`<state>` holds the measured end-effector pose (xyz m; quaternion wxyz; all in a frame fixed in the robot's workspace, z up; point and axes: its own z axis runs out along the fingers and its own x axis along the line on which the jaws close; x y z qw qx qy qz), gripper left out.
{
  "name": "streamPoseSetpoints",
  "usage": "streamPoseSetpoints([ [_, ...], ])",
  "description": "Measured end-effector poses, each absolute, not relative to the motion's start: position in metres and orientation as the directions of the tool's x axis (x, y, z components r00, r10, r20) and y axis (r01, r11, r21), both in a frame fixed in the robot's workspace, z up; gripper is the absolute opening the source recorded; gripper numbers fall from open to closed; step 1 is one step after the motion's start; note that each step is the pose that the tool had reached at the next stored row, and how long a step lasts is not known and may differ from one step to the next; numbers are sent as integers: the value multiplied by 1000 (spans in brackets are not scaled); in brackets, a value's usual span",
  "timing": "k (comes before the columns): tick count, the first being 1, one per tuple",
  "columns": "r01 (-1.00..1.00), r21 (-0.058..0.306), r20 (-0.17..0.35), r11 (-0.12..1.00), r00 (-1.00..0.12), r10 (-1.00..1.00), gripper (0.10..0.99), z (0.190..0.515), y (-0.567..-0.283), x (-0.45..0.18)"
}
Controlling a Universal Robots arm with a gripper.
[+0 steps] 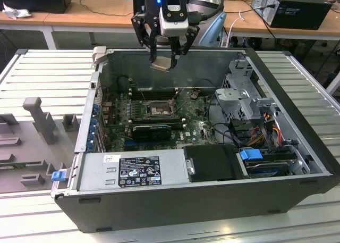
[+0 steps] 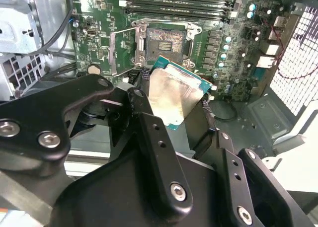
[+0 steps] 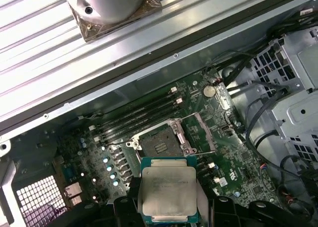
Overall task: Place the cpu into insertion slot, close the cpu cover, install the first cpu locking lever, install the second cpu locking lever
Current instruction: 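Place the cpu into insertion slot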
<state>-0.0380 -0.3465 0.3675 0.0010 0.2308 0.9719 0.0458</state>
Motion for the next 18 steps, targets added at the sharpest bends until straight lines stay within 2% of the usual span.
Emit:
streamPoseSetpoints([
  [8,536,90,19,839,-844,537,525,367,-346,-38],
  [18,542,89,19,836,-840,542,525,364,-347,-38],
])
